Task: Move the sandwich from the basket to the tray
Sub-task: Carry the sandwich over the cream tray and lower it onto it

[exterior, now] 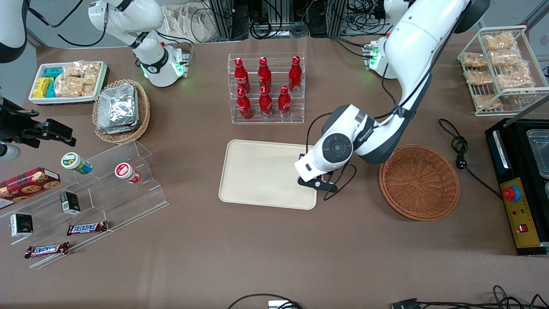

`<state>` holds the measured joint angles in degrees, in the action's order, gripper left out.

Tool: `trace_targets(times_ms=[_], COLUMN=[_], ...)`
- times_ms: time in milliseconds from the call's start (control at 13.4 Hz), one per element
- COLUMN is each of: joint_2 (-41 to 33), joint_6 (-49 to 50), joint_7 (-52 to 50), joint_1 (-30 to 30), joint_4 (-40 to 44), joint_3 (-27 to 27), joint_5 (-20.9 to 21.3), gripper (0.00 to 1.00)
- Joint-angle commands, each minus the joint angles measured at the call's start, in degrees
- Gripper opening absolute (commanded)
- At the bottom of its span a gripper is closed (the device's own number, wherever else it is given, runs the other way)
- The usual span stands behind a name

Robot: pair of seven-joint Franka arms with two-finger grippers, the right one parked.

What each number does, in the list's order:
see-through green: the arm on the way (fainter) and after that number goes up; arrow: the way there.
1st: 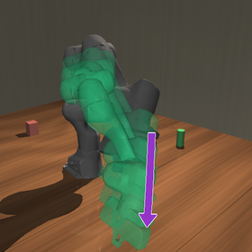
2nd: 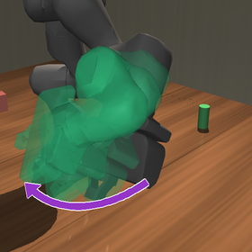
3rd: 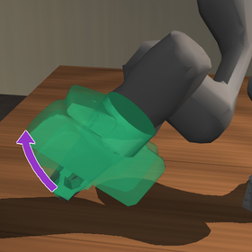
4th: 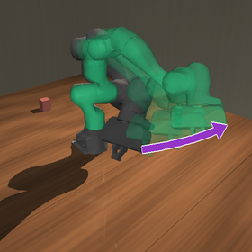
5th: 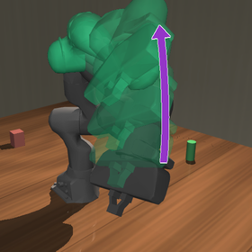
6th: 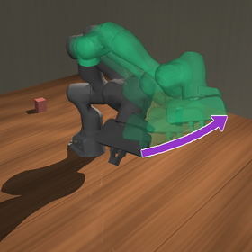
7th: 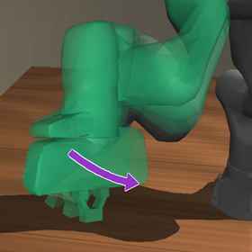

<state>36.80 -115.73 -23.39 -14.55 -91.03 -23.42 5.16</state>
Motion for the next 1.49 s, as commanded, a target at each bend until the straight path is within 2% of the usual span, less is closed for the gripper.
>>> trace_targets(times_ms=[0,373,894,969,1043,1118,1416], joint_2=[3.3,8.3,11.6,12.0,12.5,12.7,11.7], joint_6=[0.2,-3.3,-6.3,-6.3,-6.3,-6.4,-6.1], joint_7=[-2.7,-2.5,-2.7,-2.8,-3.0,-2.9,-2.8], joint_1=[-2.8,-2.9,-5.5,-5.5,-5.5,-5.3,-4.8], joint_4=[2.4,2.5,4.9,4.9,4.8,4.6,4.7], joint_3=[0.5,0.4,0.7,0.7,0.7,0.7,0.7], joint_5=[2.9,3.3,3.5,5.1,7.4,8.3,8.4], gripper=[0.06,0.06,0.08,0.14,0.5,0.99,1.0])
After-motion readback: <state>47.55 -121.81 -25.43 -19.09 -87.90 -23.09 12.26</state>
